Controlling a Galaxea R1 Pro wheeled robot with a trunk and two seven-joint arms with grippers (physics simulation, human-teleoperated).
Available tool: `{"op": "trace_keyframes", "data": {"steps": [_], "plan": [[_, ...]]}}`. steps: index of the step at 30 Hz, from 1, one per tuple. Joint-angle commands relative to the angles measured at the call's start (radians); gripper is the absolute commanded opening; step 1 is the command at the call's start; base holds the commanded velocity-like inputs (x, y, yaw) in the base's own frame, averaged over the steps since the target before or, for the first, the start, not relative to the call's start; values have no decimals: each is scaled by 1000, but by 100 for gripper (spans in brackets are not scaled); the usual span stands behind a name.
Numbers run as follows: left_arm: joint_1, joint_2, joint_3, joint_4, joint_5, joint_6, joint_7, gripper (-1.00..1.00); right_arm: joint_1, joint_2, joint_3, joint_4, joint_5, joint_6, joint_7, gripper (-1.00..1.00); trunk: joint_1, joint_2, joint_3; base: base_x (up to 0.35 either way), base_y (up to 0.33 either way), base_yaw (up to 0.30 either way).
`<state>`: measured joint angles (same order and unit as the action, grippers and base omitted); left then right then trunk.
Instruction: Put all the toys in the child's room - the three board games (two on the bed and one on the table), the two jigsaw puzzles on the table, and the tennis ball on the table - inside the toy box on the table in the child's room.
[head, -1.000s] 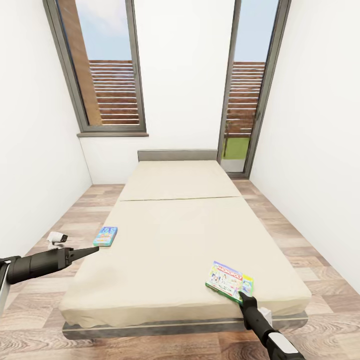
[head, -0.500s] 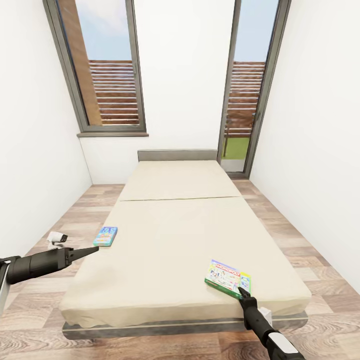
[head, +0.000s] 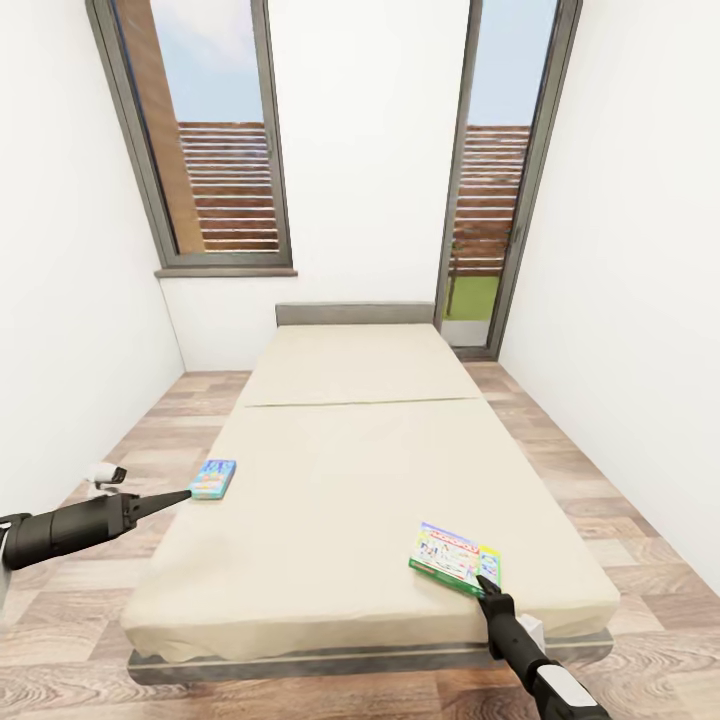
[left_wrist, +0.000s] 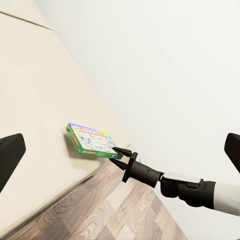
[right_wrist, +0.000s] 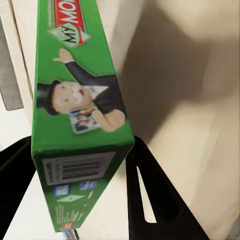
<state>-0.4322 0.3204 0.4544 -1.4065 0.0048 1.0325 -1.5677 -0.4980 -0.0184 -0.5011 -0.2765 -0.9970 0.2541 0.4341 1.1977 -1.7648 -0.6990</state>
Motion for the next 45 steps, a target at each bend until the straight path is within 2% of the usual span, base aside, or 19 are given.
{"op": "trace_keyframes", "data": {"steps": [1, 22, 24, 27, 29, 34, 40, 45], "plan": [[0, 0, 0, 0, 0, 11, -3, 100, -1, -1, -5, 0, -5, 9, 2, -100, -4, 7, 2, 0, 0, 0], [0, 0, 0, 0, -2, 9, -3, 100, -1, -10, 12, -8, 7, 32, 3, -100, -85, 154, 68, 0, 0, 0], [0, 0, 0, 0, -2, 8, -3, 100, -1, -10, 35, -12, 18, 62, 4, -100, -92, 168, 74, 0, 0, 0], [0, 0, 0, 0, -2, 8, -3, 100, -2, -12, 98, -17, 39, 120, 8, -100, -104, 189, 84, 0, 0, 0], [0, 0, 0, 0, -2, 8, -3, 100, -5, -15, 160, -27, 50, 158, 7, -100, -111, 203, 90, 0, 0, 0], [0, 0, 0, 0, -2, 8, -3, 100, -6, -16, 223, -104, 56, 195, 5, -100, -131, 238, 106, 0, 0, 0], [0, 0, 0, 0, -2, 8, -3, 100, -4, -16, 324, -203, 61, 268, 8, -100, -154, 280, 124, 0, 0, 0], [-1, 0, 0, 0, -2, 6, -3, 100, 1, -15, 353, -222, 59, 292, 22, -100, -173, 315, 140, 0, 0, 0]]}}
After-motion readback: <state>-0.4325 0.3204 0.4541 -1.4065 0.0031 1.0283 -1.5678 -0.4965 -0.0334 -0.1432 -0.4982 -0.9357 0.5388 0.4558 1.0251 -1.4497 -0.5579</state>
